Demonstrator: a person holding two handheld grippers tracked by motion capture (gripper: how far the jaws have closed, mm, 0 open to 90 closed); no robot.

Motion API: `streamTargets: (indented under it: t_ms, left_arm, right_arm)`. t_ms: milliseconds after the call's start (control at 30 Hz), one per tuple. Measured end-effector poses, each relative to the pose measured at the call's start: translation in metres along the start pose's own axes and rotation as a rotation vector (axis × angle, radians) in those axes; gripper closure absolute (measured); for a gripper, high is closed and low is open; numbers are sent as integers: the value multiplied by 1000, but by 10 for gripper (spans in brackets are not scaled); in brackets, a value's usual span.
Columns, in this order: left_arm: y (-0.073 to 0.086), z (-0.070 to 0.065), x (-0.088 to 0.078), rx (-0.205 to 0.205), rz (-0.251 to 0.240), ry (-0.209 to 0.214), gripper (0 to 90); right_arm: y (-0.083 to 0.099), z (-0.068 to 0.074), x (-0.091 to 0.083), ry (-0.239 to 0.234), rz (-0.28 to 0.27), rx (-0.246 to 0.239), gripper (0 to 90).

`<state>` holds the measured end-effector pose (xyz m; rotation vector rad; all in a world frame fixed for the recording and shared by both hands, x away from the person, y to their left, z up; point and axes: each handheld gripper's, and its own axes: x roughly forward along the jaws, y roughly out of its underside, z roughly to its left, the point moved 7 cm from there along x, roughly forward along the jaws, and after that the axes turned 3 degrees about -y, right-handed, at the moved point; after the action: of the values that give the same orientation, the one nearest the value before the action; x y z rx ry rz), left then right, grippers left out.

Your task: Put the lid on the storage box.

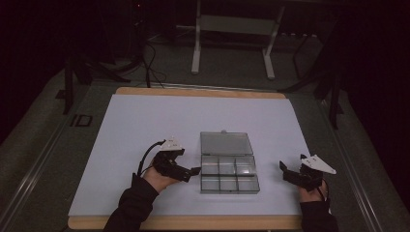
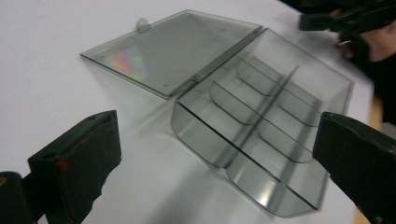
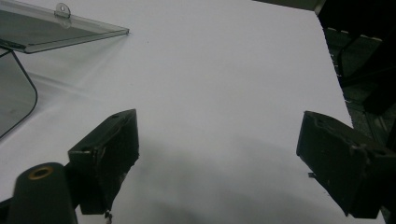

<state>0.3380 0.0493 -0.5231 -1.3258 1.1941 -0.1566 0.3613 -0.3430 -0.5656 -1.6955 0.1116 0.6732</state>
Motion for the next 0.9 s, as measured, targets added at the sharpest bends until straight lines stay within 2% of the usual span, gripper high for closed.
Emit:
streamTargets:
  t_ms: [133, 233, 333, 367, 400, 467, 833, 867, 900]
  left_arm:
    - [-8, 4, 4, -31, -11, -4, 22]
    - [-13, 8, 7, -34, -9, -22, 23]
    - [-23, 12, 11, -56, -15, -26, 23]
    - [-23, 12, 11, -56, -15, -26, 23]
    - [-29, 15, 13, -54, -15, -45, 23]
    - [-33, 16, 16, -56, -14, -46, 23]
    - [-46, 25, 34, -103, -2, -59, 23]
    - [-49, 29, 39, -117, 3, -79, 22]
    - [-49, 29, 39, -117, 3, -79, 22]
  right_arm:
    - [0, 0, 0, 1, 3, -3, 128]
    - [0, 0, 0, 0, 1, -1, 128]
    - [0, 0, 0, 1, 2, -4, 129]
    - [0, 0, 0, 1, 2, -4, 129]
    - [0, 0, 0, 0, 2, -4, 129]
    - [0, 0, 0, -1, 1, -2, 129]
    - [0, 0, 0, -3, 1, -3, 130]
    - [0, 0, 0, -3, 2, -5, 131]
    - [0, 0, 0, -3, 2, -5, 131]
